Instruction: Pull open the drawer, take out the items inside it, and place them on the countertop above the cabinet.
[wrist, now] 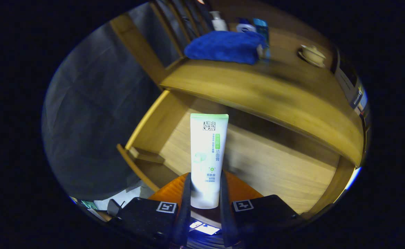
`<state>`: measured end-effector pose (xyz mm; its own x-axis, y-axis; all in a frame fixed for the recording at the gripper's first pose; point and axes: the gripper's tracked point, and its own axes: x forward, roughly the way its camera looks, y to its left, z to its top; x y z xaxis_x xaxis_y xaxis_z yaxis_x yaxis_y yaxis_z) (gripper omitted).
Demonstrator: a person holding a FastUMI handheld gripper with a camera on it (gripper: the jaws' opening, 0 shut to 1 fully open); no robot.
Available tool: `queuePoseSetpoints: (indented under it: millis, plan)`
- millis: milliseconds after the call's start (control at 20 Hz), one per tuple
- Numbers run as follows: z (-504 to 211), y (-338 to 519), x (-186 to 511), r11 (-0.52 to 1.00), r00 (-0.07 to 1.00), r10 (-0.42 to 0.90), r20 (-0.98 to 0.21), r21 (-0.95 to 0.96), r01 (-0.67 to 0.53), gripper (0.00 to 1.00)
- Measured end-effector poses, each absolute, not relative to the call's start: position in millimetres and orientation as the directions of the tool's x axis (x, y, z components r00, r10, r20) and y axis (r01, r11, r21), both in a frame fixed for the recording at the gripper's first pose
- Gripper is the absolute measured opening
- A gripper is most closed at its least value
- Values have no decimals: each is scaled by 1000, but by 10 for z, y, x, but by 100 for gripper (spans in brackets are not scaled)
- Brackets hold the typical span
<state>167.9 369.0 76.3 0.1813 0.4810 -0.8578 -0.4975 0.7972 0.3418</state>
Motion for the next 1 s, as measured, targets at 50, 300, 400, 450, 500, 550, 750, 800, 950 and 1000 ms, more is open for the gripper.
queuePoseSetpoints:
  millis: [50, 300, 400, 450, 500, 550, 750, 800, 950, 1000]
  plan:
    - [979, 3775, 1905, 811, 237, 482, -843, 327, -485, 45]
    - [1780, 3568, 2731, 891, 521, 412, -747, 210, -404, 45]
    - [1924, 3312, 3203, 935, 615, 339, -712, 180, -307, 45]
    - [1985, 3164, 3412, 952, 644, 297, -705, 166, -258, 45]
    - [1966, 3075, 3480, 963, 659, 264, -704, 154, -222, 45]
    - [1956, 2921, 3606, 972, 666, 234, -709, 142, -190, 45]
    - [1730, 2603, 3875, 989, 652, 147, -744, 109, -99, 45]
    - [1662, 2570, 3904, 991, 643, 135, -754, 98, -93, 45]
    - [1508, 2559, 3917, 993, 613, 118, -781, 82, -86, 45]
    - [1462, 2574, 3923, 993, 605, 116, -788, 80, -86, 45]
